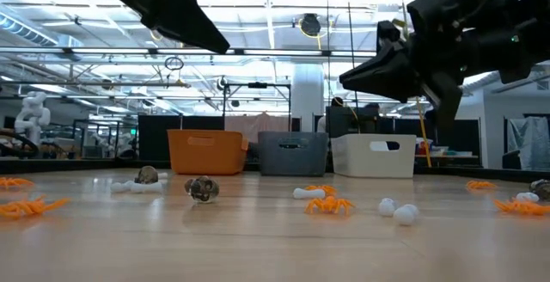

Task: Sort Halloween decoration
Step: Put the white bone toy into the white bin

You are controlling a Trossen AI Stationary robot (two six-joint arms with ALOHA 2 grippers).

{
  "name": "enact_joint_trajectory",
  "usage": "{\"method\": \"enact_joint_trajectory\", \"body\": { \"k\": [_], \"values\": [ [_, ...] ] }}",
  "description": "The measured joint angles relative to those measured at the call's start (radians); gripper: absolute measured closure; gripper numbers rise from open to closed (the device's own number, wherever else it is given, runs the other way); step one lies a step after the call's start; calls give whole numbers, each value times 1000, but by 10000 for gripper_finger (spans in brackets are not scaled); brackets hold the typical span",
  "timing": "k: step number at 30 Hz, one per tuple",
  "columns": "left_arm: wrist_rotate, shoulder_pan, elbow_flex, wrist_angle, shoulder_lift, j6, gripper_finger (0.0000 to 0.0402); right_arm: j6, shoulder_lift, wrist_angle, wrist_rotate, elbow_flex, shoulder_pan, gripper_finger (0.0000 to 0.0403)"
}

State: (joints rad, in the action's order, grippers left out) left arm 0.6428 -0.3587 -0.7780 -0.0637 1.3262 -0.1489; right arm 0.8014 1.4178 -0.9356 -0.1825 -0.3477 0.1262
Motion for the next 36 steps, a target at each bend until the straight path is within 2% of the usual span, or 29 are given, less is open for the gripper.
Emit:
{"method": "enact_joint_trajectory", "body": {
  "k": [12, 23, 36],
  "values": [
    [13, 25, 0, 5, 0, 0, 234, 276, 0, -3, 0, 0, 1, 403],
    [13, 25, 0, 3, 0, -1, 234, 375, 0, -35, 1, -3, 17, 403],
    [12, 25, 0, 1, 0, 6, 234, 384, 0, -29, -5, -52, 40, 403]
  ]
}}
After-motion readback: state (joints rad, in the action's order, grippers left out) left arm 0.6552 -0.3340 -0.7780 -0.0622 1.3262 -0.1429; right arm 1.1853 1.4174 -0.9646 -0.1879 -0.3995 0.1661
